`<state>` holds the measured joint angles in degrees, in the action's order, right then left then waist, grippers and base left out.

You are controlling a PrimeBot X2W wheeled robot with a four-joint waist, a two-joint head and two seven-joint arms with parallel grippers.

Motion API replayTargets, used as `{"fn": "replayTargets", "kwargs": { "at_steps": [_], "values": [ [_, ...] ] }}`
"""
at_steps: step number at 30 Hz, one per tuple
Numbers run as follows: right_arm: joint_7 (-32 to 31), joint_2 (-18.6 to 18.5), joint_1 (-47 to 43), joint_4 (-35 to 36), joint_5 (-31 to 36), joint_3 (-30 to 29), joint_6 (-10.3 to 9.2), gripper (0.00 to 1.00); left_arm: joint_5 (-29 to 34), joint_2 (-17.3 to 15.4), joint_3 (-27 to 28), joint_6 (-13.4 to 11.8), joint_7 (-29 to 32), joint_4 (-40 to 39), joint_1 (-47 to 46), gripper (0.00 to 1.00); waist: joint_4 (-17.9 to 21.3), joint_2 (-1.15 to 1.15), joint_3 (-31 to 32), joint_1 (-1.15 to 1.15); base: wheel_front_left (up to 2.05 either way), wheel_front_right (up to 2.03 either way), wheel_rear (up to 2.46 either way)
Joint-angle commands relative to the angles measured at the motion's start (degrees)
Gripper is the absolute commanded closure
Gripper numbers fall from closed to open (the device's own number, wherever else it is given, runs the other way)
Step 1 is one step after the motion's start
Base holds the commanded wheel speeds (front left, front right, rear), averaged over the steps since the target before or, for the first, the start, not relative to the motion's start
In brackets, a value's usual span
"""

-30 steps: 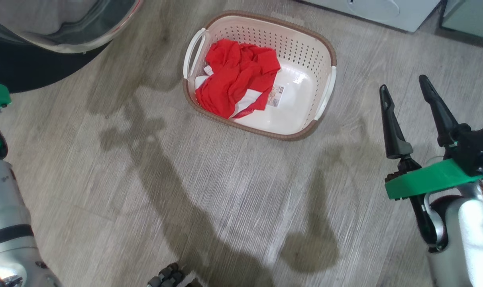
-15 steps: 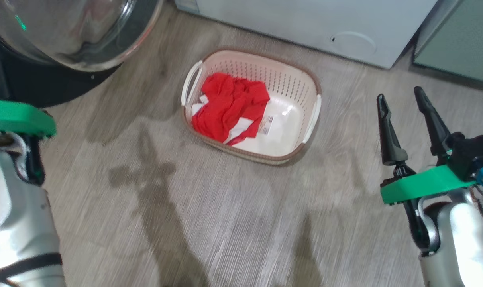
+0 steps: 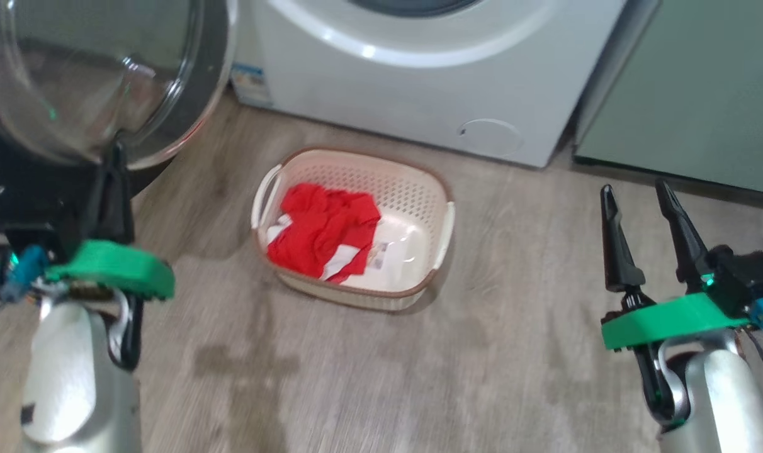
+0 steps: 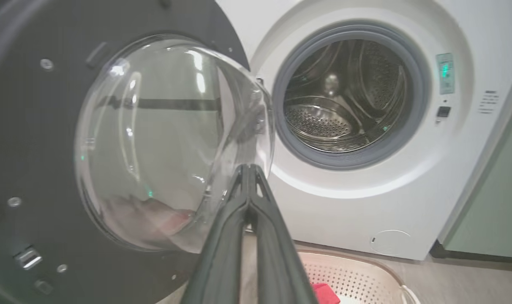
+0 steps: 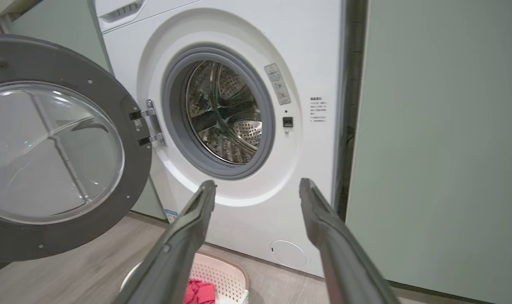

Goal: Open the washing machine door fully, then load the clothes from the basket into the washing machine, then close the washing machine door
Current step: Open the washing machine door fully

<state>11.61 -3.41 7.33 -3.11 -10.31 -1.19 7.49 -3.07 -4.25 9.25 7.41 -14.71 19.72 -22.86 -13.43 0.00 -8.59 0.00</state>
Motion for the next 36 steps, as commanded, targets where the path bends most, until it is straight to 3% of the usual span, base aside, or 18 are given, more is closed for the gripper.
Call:
{"fn": "replayTargets", "kwargs": {
  "at_steps": [1,18,30,31,33,34,36],
  "values": [
    [0.71,0.46,-0.05,1.59,-0.5,0.83,0.0,0.0,-0.81,-1.16,0.73,0.06,-0.29,-3.42,0.77,1.0,2.95,0.0,2.48,0.0,0.0,0.0,0.0],
    [2.16,0.53,-4.33,2.64,-3.16,-2.44,0.0,0.0,-4.34,1.23,-2.16,-0.51,-0.29,-16.33,16.58,1.0,12.64,0.0,7.26,0.0,0.0,0.0,0.0],
    [2.55,0.53,-6.91,3.15,-3.76,-3.21,0.0,0.0,-7.54,1.36,-9.23,-3.35,-0.29,-21.18,22.85,1.0,14.29,0.0,6.53,0.0,0.0,0.0,0.0],
    [2.58,0.53,-6.93,3.08,-3.7,-3.22,0.0,0.0,-7.47,1.36,-9.53,-3.51,-0.29,-21.44,23.04,0.84,14.26,0.0,6.43,0.0,0.0,0.0,0.0],
    [2.63,0.53,-6.93,2.88,-3.87,-3.06,0.0,0.0,-7.17,1.36,-10.07,-3.81,-0.29,-21.81,23.24,0.21,14.15,0.0,6.28,0.0,0.0,0.0,0.0],
    [2.64,0.53,-6.92,2.74,-4.2,-2.97,0.0,0.0,-7.18,1.36,-10.26,-3.98,-0.29,-21.93,23.28,0.0,14.08,0.0,6.23,0.0,0.0,0.0,0.0],
    [2.68,0.53,-6.88,2.57,-4.26,-2.86,0.0,0.0,-7.33,1.36,-10.73,-4.03,-0.29,-22.1,23.27,0.0,13.91,0.0,6.14,0.0,0.0,0.0,0.0]
  ]
}}
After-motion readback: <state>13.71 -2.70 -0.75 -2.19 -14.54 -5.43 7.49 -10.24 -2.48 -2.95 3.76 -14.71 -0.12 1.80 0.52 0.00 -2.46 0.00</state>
